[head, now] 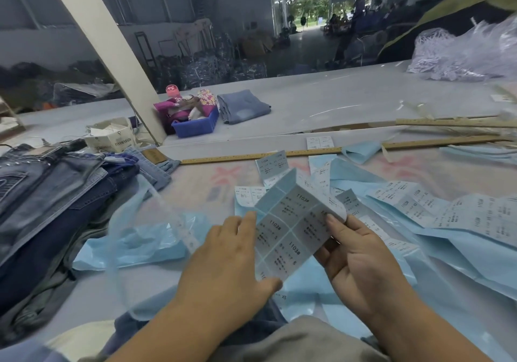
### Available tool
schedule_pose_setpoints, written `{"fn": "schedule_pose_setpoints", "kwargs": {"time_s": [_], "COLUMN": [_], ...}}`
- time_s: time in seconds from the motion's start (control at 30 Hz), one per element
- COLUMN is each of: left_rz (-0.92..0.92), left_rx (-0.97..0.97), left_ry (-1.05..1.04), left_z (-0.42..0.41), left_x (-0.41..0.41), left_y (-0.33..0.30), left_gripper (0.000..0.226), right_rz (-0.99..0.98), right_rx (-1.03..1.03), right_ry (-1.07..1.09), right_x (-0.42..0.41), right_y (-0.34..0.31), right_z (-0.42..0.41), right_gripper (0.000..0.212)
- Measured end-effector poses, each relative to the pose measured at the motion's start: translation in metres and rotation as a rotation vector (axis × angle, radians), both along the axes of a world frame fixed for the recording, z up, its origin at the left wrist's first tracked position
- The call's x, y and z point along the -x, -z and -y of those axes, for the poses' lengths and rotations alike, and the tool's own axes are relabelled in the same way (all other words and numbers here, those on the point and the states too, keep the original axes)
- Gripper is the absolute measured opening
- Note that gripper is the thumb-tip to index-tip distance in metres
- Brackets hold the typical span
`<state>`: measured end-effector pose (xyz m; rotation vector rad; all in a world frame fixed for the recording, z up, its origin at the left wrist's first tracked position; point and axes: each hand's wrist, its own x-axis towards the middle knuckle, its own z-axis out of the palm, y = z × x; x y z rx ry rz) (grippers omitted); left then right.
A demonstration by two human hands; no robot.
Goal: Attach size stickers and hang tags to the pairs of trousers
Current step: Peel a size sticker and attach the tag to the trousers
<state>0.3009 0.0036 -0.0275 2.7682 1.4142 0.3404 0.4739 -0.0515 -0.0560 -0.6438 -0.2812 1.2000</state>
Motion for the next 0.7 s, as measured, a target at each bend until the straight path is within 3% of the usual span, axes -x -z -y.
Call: {"fn": "schedule_pose_setpoints", "kwargs": {"time_s": [0.1,0.27,0.53,0.7], "left_rz": [-0.058,-0.286,-0.349,-0.253], "left_rx": [-0.044,-0.04,-0.188,-0.177], "left_ry": [0.02,-0.001,-0.05,-0.083], "left_z": [-0.008,-0.007,-0.004,-0.002], "left_x": [-0.005,-0.005,-0.005,-0.01], "left_y": [0.004,0.003,-0.002,-0.005], "left_gripper": [0.121,0.115,0.026,0.016], "right_rz": [-0.018,-0.051,-0.128,-0.077], "right_rx": [-0.006,-0.02,0.034,0.103], "right_ry": [0.01,0.086,0.253,0.193], "right_x": [-0.002,-0.01,-0.022,-0.026], "right_y": [0.0,-0.005,0.001,0.002], "right_z": [0.0,0.003,0.003,0.006], "right_gripper": [0.026,0.025,0.014,0.036]}}
